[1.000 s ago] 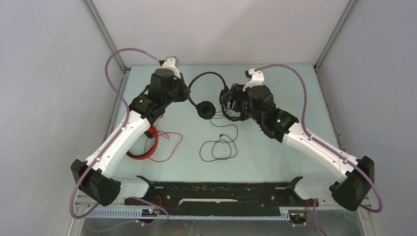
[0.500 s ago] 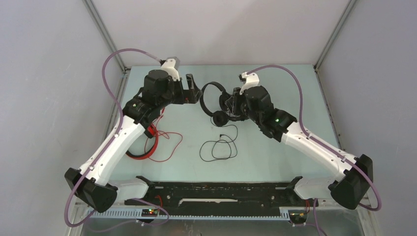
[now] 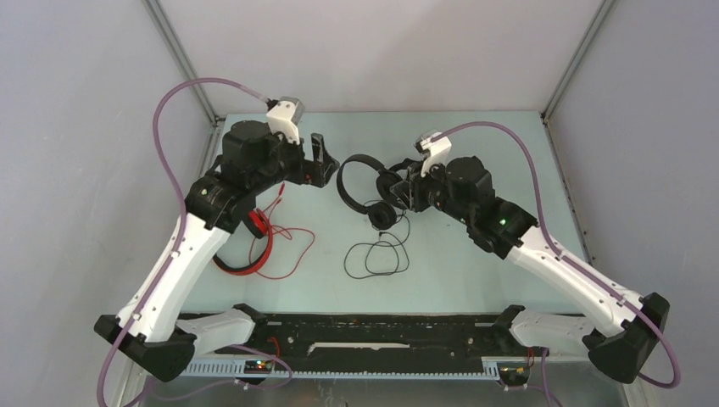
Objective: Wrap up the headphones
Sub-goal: Wrap the headphones cable around the headphones.
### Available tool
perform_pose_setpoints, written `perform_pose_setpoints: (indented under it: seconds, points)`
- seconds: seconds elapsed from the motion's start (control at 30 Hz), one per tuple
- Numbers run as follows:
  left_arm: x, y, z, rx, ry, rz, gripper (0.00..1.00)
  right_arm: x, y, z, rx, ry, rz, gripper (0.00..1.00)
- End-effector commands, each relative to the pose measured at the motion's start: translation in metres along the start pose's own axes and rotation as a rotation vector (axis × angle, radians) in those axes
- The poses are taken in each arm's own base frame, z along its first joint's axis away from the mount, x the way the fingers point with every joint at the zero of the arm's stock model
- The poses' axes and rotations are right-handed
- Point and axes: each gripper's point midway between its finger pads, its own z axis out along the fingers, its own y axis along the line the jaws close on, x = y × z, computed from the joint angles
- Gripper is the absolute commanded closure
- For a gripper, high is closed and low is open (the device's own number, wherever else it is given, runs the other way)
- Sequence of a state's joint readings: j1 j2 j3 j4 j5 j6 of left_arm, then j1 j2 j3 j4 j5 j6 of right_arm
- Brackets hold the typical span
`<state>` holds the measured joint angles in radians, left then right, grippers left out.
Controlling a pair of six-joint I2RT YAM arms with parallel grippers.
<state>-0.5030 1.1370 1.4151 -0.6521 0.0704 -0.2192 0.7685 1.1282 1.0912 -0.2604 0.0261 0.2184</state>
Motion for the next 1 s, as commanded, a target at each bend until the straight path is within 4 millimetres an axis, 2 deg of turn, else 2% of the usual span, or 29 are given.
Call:
perform_pose_setpoints:
  seconds: [0.0, 0.1, 0.17, 0.3, 0.47, 0.6, 0.77, 0.87, 0.97]
  points:
    - [-0.011, -0.021, -0.014, 0.116, -0.014, 0.077, 0.14, -0.033, 0.031, -0.018, -0.163, -0.121, -0.029, 1.00]
    - [0.003, -0.032, -0.005, 0.190, 0.036, 0.093, 0.26, -0.038, 0.039, -0.023, -0.205, -0.137, -0.004, 1.00]
    - [0.011, -0.032, 0.002, 0.195, 0.049, 0.133, 0.31, -0.041, 0.042, -0.025, -0.230, -0.142, 0.032, 1.00]
    - [0.017, -0.026, 0.008, 0.170, 0.038, 0.188, 0.27, -0.049, 0.044, -0.034, -0.266, -0.156, 0.098, 1.00]
    - [0.021, -0.021, 0.013, 0.165, 0.024, 0.241, 0.18, -0.060, 0.042, -0.048, -0.314, -0.197, 0.158, 1.00]
    - [0.030, -0.020, 0.019, 0.178, 0.042, 0.268, 0.01, -0.065, 0.043, -0.056, -0.363, -0.212, 0.196, 1.00]
    - [0.024, -0.015, 0.017, 0.154, -0.035, 0.301, 0.00, -0.064, 0.045, -0.065, -0.401, -0.215, 0.218, 1.00]
    - [0.022, -0.019, 0.014, 0.180, -0.054, 0.315, 0.01, -0.061, 0.045, -0.066, -0.413, -0.214, 0.240, 1.00]
    - [0.024, -0.025, 0.015, 0.220, -0.042, 0.318, 0.15, -0.066, 0.048, -0.068, -0.447, -0.240, 0.257, 1.00]
